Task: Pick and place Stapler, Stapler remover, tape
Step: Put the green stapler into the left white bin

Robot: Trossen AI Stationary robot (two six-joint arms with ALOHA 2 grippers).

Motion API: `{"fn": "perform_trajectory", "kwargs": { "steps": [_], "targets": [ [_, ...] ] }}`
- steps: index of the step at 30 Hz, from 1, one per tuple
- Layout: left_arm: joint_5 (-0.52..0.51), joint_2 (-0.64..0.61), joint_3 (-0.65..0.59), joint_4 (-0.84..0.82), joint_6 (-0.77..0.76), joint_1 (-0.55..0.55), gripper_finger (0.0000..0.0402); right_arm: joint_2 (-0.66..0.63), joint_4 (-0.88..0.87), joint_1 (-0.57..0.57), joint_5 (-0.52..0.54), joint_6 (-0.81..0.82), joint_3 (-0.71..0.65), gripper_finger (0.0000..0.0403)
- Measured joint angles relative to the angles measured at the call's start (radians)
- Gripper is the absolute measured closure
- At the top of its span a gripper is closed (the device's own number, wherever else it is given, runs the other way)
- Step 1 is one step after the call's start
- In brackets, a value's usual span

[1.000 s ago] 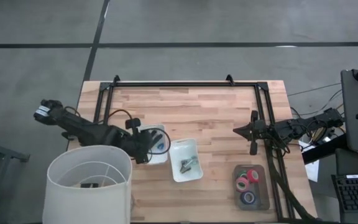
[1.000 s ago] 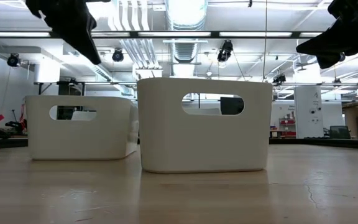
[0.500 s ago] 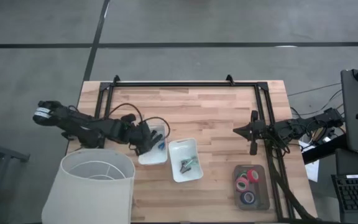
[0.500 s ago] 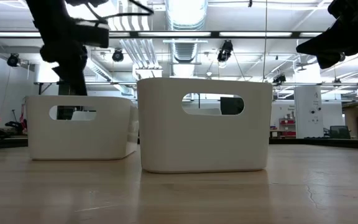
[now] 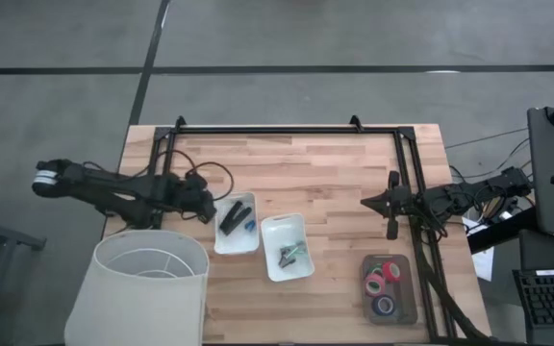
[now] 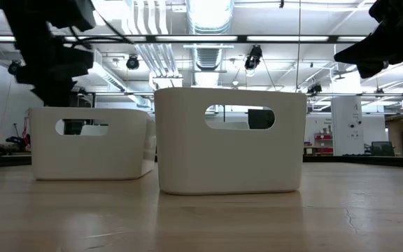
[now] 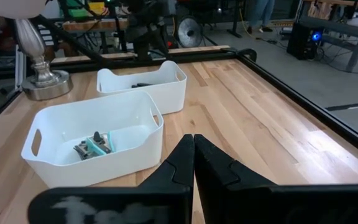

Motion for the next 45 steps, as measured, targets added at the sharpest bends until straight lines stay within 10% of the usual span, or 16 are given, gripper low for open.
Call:
{"fn": "perform_trajectory", "kwargs": {
  "steps": [18,37,45],
  "targets": [
    [0.132,-0.101,-0.310,0.333,-0.030,-0.004,0.0169,0.000,-0.009,0.000,0.000,0.002,-0.001,0.0394],
    [0.078,-0.068,-0.395,0.459,0.046,-0.003,0.0170,0.001,-0.006,0.000,0.002,0.003,-0.023,0.0394],
    [0.078,-0.065,-0.397,0.460,0.046,-0.003,0.0250,0.001,-0.004,0.000,0.002,0.002,-0.023,0.0394]
  ]
}}
